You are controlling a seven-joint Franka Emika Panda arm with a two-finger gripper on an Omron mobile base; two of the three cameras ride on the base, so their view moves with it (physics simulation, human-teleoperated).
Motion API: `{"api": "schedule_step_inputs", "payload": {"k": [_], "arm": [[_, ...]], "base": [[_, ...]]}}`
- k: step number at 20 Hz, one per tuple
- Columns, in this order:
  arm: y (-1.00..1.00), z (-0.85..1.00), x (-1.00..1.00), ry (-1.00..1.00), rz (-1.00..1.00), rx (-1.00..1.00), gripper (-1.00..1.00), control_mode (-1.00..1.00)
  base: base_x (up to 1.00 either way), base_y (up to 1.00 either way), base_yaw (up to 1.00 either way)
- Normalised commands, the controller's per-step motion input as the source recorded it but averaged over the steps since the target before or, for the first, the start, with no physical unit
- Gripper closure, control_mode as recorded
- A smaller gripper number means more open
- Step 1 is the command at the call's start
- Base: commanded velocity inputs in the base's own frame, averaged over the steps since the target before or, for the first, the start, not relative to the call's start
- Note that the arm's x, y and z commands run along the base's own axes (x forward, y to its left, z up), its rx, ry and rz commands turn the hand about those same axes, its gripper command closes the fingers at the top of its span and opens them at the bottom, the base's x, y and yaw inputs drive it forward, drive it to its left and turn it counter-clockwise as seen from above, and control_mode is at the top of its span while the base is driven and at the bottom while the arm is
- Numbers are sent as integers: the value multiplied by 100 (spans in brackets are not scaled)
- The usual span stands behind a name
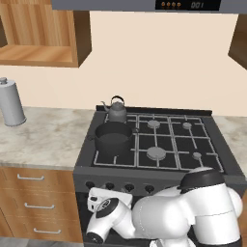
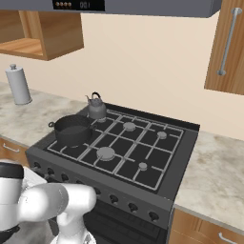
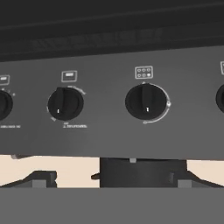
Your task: Pick the kettle from the cabinet and place it on a stove burner. Then pick the pot from the counter and place it on another stove burner. Finally, turn both burners on.
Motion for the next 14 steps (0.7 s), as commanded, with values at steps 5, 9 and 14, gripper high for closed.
{"api": "schedule_step_inputs", "payload": {"k": [5, 9, 14], "arm": [[0, -11, 8, 0, 0, 0, -100, -100], [0, -18, 8, 0, 0, 0, -100, -100], [2, -18, 14, 0, 0, 0, -100, -100]], "base": [[0, 0, 0], [0, 0, 0], [0, 0, 0]]}}
